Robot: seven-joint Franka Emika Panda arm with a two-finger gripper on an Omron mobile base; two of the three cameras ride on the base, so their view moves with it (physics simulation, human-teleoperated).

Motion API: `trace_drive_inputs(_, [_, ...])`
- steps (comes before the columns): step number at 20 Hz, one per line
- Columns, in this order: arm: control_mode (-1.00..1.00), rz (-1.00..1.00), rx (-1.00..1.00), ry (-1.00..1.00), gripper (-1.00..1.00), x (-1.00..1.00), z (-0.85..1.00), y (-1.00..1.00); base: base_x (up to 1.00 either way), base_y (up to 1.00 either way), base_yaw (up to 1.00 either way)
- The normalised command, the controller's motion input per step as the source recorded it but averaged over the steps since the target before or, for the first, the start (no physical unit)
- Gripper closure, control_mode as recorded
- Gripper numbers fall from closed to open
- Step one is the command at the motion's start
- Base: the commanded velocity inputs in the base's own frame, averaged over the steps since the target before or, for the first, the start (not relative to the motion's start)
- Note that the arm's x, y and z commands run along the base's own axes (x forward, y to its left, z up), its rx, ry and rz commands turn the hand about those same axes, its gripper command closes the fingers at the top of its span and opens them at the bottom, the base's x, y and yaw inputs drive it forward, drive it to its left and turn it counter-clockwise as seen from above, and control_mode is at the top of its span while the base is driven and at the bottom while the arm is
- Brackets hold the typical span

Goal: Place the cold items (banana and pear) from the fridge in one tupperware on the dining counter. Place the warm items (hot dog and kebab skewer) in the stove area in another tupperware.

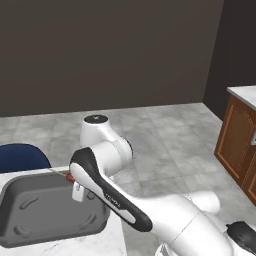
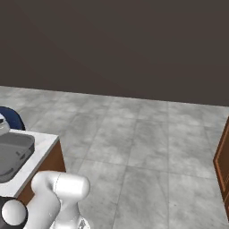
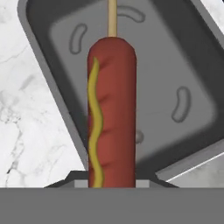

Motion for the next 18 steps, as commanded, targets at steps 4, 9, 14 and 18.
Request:
trace_drive_inputs(4, [-1.00,0.00,-0.06,0.24,1.00,0.76,-0.49,0.06,0.00,0.00,0.00])
trace_drive_inputs(9, [-1.00,0.00,-0.10,0.20,1.00,0.72,-0.70,0.23,0.00,0.00,0.00])
trace_drive_inputs(14, [-1.00,-0.01,-0.09,0.05,1.00,0.23,-0.77,0.33,0.00,0.00,0.00])
trace_drive_inputs(18, [-1.00,-0.03,0.00,0.00,1.00,0.09,-0.63,0.02,0.00,0.00,0.00])
